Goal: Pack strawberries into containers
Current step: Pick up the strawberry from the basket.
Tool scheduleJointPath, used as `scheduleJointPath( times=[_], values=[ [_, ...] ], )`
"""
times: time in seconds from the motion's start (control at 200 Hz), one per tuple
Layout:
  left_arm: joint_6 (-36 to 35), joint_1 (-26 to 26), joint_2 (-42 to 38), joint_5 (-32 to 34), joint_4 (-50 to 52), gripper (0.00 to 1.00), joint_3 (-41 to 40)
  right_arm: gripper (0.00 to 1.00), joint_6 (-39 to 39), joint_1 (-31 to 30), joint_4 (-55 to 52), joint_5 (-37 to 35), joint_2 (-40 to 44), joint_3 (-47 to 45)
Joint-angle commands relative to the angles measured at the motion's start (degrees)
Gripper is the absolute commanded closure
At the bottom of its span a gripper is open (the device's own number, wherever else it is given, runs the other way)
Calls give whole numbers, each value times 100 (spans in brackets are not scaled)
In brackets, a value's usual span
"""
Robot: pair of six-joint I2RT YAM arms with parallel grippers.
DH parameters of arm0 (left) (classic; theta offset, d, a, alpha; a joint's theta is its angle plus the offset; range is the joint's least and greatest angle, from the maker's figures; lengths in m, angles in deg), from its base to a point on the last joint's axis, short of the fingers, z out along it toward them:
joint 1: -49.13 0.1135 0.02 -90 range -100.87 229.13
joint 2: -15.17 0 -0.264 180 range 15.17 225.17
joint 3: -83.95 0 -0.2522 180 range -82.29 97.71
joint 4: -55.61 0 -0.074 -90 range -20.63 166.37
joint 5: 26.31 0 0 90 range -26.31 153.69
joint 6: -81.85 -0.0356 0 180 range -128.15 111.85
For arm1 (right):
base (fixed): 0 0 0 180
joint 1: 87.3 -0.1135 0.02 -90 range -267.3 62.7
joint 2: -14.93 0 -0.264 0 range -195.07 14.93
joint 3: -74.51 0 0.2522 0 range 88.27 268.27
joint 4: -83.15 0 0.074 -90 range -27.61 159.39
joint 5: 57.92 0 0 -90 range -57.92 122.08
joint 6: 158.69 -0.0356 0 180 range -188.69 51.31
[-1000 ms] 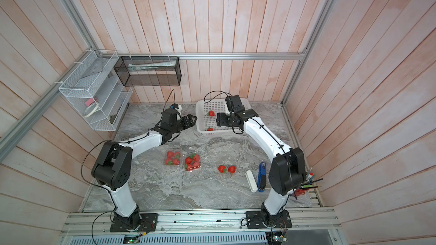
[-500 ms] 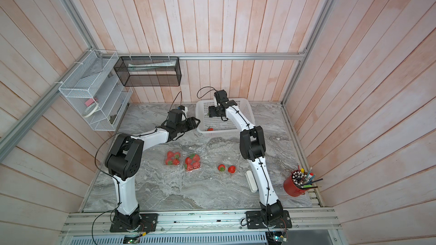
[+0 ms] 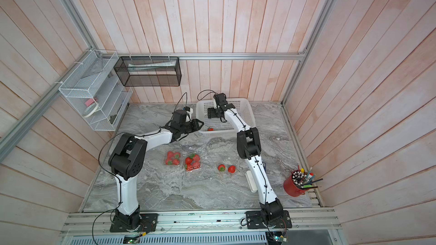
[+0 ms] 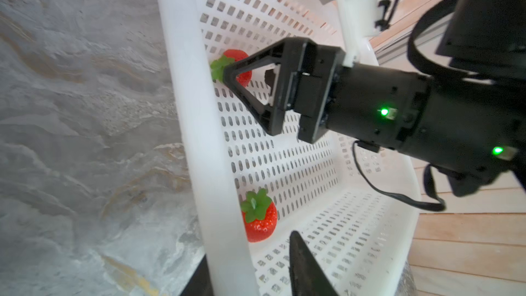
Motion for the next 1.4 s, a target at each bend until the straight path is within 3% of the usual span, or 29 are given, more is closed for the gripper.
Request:
scheduleJointPath(
  times=[0.0, 0.1, 0.27, 0.67, 0.77, 0.92, 0.985, 1.145, 1.395],
  values=[
    [16, -63, -43, -164, 49, 63, -49, 17, 112, 13, 100, 53, -110, 117],
    [97, -117, -82, -239, 8, 66, -172, 23, 66, 9, 122, 91, -107, 117],
    [178, -175, -125, -280, 28, 66, -332, 42, 79, -36, 89, 88, -103, 84],
    [191, -86, -39, -264, 8, 65, -334, 72, 171, -90, 164, 200, 322, -456],
    [356, 102, 24, -394, -179, 57, -340, 74, 226, -106, 126, 281, 911, -720],
    [372, 194, -146, -182, -276, 29, -380, 75, 225, -173, 272, 133, 1857, -1697],
    [347, 194, -279, -140, -293, 23, -419, 76, 174, -203, 327, 61, 2304, -2191],
    [214, 196, -655, 44, -233, 22, -549, 77, -30, -280, 193, -172, 3495, -3458],
    [117, 212, -1141, 349, -142, 21, -865, 76, -697, -753, 40, -391, 5963, -6291]
  ],
)
